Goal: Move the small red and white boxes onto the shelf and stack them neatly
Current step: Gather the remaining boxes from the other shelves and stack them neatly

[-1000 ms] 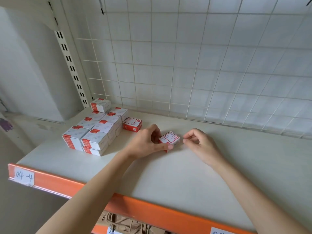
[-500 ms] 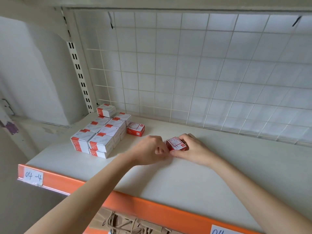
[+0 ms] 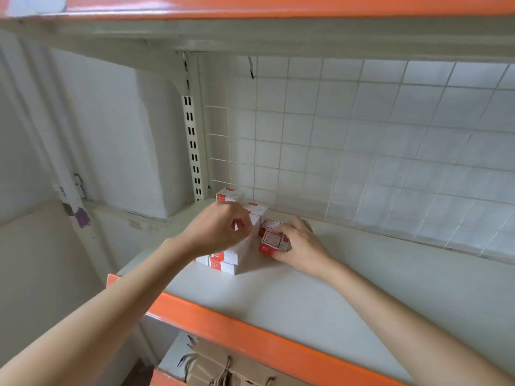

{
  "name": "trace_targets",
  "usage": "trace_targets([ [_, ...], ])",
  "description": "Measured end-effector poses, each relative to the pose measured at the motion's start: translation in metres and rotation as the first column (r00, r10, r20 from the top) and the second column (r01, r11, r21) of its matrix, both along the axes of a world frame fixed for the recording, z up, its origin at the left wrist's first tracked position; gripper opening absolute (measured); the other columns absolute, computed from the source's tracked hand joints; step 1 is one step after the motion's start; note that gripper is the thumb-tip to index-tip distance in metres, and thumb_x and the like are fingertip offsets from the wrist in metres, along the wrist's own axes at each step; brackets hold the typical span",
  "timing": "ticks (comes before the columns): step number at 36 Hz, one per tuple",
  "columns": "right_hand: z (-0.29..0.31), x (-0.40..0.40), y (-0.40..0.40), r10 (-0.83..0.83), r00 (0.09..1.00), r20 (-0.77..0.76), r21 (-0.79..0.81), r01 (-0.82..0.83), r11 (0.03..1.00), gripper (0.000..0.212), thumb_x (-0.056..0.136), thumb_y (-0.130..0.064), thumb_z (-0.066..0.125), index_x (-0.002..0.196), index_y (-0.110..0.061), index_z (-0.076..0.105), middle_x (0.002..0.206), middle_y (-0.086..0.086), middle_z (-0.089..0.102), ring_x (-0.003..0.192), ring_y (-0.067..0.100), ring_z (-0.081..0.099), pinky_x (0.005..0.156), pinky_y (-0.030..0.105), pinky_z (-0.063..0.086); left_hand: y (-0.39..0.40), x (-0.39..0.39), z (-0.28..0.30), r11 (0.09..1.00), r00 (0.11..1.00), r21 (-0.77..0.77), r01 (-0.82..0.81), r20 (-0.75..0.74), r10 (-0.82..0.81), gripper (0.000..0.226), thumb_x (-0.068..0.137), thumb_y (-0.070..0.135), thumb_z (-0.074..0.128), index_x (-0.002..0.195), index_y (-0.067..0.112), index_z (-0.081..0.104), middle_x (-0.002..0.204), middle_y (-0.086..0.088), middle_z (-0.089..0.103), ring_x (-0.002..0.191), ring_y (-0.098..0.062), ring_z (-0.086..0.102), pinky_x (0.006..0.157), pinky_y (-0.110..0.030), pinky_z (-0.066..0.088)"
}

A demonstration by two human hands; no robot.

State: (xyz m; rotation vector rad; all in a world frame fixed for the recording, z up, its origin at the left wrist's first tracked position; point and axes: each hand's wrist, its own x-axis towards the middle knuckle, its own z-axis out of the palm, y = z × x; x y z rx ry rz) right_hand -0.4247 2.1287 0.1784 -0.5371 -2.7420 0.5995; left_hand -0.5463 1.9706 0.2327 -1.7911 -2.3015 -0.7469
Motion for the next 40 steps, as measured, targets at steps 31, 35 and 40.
trace_targets([
  [31, 0.014, 0.129, 0.029, -0.234, 0.967, 0.096, 0.162, 0.217, 0.963, 0.034, 0.089, -0.024, 0.055, 0.122, -0.015, 0.051, 0.122, -0.001, 0.051, 0.116, 0.014, 0.047, 0.094, 0.026, 0.037, 0.08, 0.069, 0.002, 0.883, 0.906, -0.29, 0.37, -0.096, -0.412, 0.015, 0.088, 0.034, 0.06, 0.095, 0.024, 0.069, 0.083, 0.01, 0.055, 0.071, -0.006, 0.05, 0.071, -0.028, 0.049],
  [35, 0.01, 0.193, 0.039, -0.254, 0.959, 0.123, 0.225, 0.223, 0.948, 0.027, 0.09, -0.022, 0.053, 0.115, -0.012, 0.054, 0.119, 0.001, 0.053, 0.116, 0.015, 0.047, 0.096, 0.026, 0.038, 0.107, 0.125, -0.003, 0.839, 0.867, -0.346, 0.421, -0.12, -0.484, 0.019, 0.088, 0.038, 0.059, 0.098, 0.025, 0.067, 0.086, 0.01, 0.055, 0.078, -0.009, 0.053, 0.076, -0.032, 0.05],
  [40, 0.019, 0.291, 0.057, -0.335, 0.929, 0.157, 0.265, 0.287, 0.921, 0.026, 0.092, -0.02, 0.05, 0.116, -0.012, 0.054, 0.121, 0.001, 0.053, 0.117, 0.017, 0.046, 0.097, 0.027, 0.037, 0.138, 0.215, -0.007, 0.781, 0.799, -0.387, 0.49, -0.159, -0.58, 0.024, 0.09, 0.038, 0.056, 0.106, 0.023, 0.066, 0.102, 0.003, 0.062, 0.096, -0.014, 0.057, 0.076, -0.026, 0.045],
])
